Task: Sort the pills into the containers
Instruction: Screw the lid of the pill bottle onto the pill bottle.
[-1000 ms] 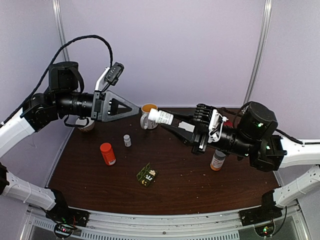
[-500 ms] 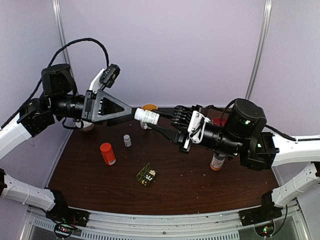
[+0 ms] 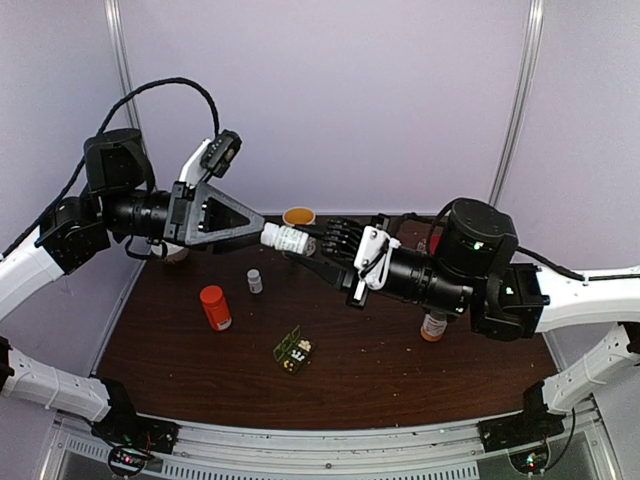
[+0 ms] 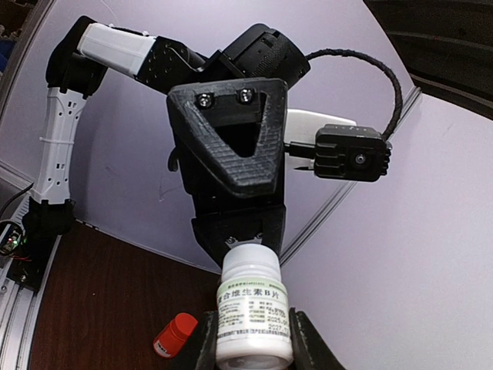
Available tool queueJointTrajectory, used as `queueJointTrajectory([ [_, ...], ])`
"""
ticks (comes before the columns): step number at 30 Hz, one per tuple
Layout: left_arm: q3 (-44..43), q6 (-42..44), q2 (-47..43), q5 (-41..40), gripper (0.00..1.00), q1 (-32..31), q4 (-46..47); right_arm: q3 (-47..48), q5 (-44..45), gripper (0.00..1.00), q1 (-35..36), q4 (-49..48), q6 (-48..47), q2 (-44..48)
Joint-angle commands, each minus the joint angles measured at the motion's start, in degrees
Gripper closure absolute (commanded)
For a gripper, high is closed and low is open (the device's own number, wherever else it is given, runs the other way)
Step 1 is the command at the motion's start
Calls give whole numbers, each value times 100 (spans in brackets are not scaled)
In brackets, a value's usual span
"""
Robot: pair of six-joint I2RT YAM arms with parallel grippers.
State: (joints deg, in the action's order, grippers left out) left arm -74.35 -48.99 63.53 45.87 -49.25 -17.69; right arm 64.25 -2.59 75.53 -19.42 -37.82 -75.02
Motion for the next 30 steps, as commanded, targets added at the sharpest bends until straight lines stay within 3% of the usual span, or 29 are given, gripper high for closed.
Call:
queueJointTrajectory([
  [1, 25, 92, -14, 25, 37, 21, 114, 158, 186, 100, 43, -7, -44, -51],
  [20, -104, 380, 42, -32, 64, 23, -350, 261, 233, 100, 48, 138, -50, -184],
  [30, -174, 591, 103, -59, 85, 21, -454, 286, 148, 100, 40, 184, 207, -142],
])
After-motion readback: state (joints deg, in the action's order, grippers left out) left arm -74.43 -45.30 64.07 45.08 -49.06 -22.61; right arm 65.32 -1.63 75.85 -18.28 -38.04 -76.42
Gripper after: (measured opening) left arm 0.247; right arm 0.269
